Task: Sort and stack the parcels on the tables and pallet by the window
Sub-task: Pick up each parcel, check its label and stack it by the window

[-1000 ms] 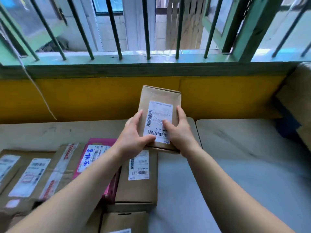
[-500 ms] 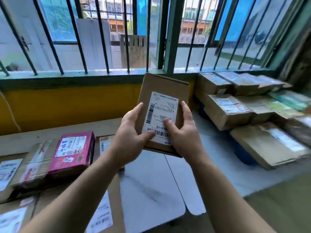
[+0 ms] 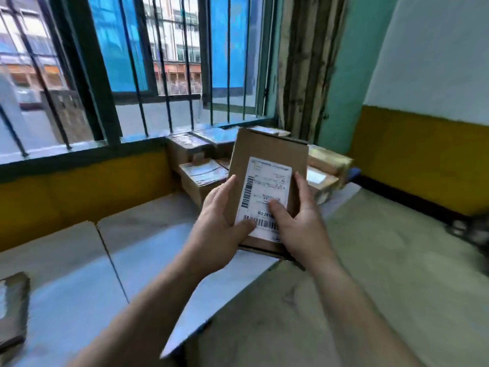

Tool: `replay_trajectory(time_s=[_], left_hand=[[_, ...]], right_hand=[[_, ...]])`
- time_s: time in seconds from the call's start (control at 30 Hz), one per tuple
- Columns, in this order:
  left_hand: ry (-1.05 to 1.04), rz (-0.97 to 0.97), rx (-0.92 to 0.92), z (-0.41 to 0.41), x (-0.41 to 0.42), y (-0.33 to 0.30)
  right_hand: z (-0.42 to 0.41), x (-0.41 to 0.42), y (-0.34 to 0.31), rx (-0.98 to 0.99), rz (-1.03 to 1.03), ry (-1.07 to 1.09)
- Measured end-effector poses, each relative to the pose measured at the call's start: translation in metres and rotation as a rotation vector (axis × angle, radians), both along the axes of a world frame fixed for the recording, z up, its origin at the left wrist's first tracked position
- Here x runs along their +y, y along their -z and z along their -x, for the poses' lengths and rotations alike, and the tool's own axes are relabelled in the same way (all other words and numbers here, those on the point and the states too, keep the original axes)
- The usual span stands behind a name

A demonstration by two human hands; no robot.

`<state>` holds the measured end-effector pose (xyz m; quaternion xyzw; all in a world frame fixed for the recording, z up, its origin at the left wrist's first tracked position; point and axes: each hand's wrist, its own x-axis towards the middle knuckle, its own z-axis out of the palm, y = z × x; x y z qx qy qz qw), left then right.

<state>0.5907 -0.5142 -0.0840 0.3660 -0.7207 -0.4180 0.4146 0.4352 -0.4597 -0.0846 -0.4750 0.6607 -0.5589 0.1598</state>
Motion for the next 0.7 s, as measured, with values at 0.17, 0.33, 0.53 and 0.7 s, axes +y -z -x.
replay_trajectory(time_s=[0.17, 0.33, 0.53, 0.7], left_hand=[[0.128, 0.005, 0.000, 0.154, 0.029, -0.001], [0.244, -0.068, -0.014, 0.258, 0.038, -0.002], [0.268, -0.017, -0.098, 0.337, 0.005, 0.005], [0.299, -0.016, -0.116, 0.399, -0.052, 0.017]], right_hand=[[0.141, 0.045, 0.003, 0.020, -0.001, 0.190], [0.237, 0.072, 0.001, 0.001, -0.034, 0.269], [0.314, 0.046, 0.007, -0.014, -0.065, 0.325], [0.374, -0.007, 0.015, -0.012, -0.096, 0.335]])
